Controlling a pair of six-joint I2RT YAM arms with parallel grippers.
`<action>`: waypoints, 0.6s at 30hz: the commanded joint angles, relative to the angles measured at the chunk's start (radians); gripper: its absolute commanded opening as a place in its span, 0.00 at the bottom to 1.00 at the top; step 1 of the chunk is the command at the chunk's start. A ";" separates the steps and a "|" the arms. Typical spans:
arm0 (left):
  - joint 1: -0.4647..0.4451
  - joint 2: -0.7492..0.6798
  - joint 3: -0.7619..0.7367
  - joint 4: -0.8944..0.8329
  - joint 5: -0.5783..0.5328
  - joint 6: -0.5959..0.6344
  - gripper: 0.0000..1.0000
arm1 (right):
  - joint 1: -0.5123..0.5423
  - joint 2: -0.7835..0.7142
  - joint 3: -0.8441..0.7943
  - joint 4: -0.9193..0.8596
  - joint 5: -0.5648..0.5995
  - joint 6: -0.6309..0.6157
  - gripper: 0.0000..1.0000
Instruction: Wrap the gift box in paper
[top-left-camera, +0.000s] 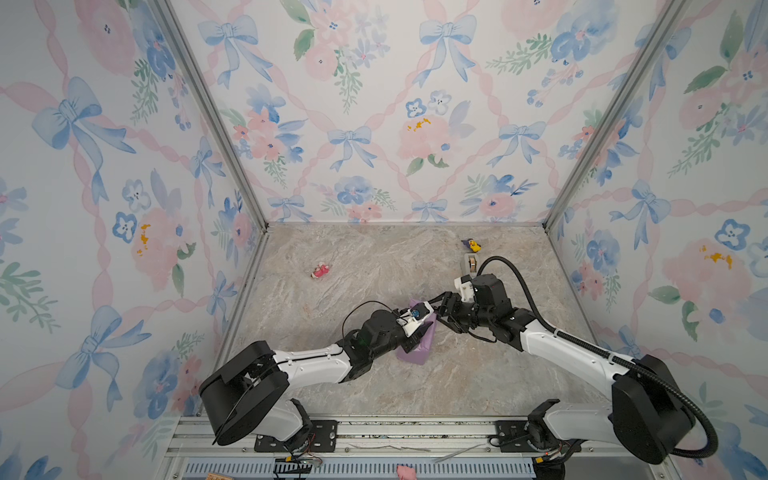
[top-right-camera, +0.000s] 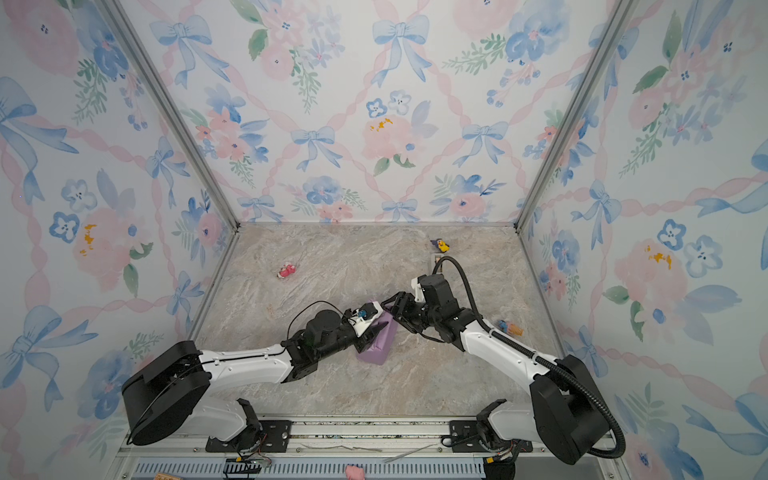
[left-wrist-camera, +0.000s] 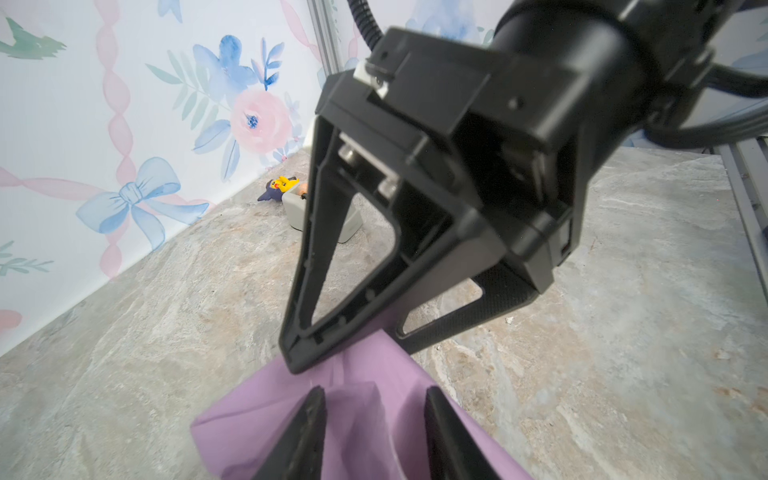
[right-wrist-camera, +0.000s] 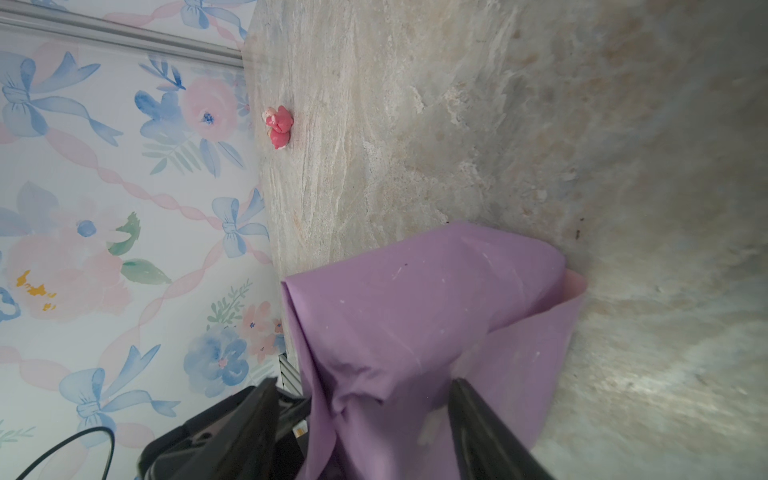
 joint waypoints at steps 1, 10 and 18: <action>-0.008 0.005 -0.037 -0.101 0.043 -0.026 0.42 | -0.020 -0.010 0.043 -0.043 -0.059 -0.066 0.67; -0.008 0.039 -0.019 -0.127 0.041 -0.017 0.43 | -0.014 -0.006 0.122 -0.211 -0.138 -0.177 0.70; -0.009 0.048 -0.001 -0.155 0.038 0.007 0.43 | 0.007 0.015 0.160 -0.294 -0.138 -0.204 0.71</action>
